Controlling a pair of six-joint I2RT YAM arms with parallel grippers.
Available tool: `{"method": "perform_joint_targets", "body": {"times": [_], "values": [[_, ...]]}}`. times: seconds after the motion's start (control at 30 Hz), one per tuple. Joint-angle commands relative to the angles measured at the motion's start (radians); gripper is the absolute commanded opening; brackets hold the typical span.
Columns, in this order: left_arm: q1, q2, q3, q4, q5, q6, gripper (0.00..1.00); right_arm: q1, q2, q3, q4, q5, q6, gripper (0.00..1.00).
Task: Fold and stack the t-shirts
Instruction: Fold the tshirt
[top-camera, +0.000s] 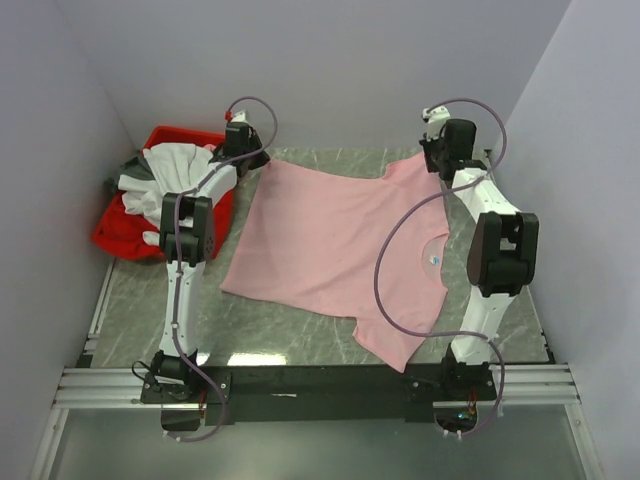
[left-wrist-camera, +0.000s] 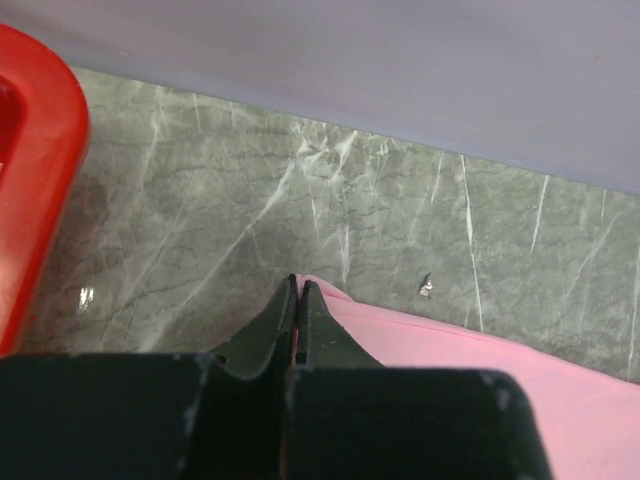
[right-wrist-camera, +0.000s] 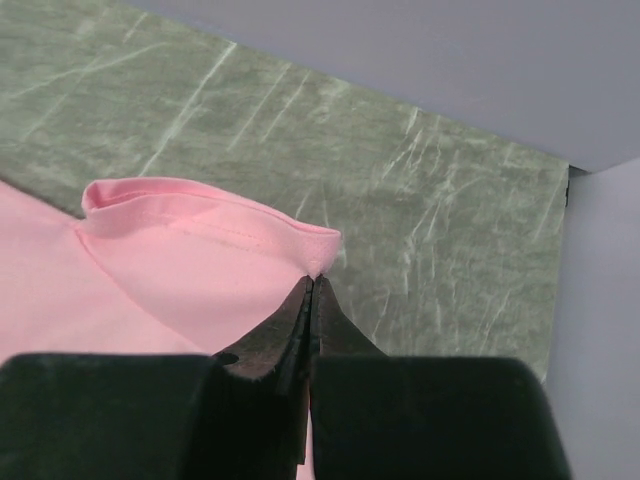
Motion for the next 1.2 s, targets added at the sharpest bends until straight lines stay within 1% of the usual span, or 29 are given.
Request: {"method": "perform_joint_targets", "body": {"times": [0.0, 0.03, 0.23, 0.27, 0.37, 0.57, 0.93, 1.17], "values": [[0.002, -0.016, -0.011, 0.070, 0.031, 0.041, 0.00, 0.004, -0.136, -0.057, 0.043, -0.050, 0.037, 0.00], [0.002, -0.025, -0.031, 0.072, 0.034, 0.047, 0.00, 0.004, -0.151, -0.074, 0.046, -0.057, 0.042, 0.00], [0.004, -0.140, -0.212, 0.234, 0.039, 0.094, 0.00, 0.004, -0.274, -0.208, 0.069, -0.100, 0.063, 0.00], [0.004, -0.154, -0.247, 0.245, 0.042, 0.097, 0.00, 0.004, -0.305, -0.226, 0.071, -0.106, 0.065, 0.00], [0.004, -0.200, -0.290, 0.277, 0.051, 0.127, 0.00, 0.004, -0.366, -0.286, 0.069, -0.125, 0.070, 0.00], [0.004, -0.288, -0.433, 0.355, 0.071, 0.177, 0.00, 0.004, -0.460, -0.397, 0.070, -0.139, 0.070, 0.00], [0.007, -0.380, -0.526, 0.386, 0.101, 0.228, 0.00, 0.004, -0.564, -0.487, 0.056, -0.156, 0.077, 0.00], [0.019, -0.441, -0.629, 0.428, 0.118, 0.226, 0.00, 0.004, -0.624, -0.535, 0.039, -0.151, 0.073, 0.00]]}}
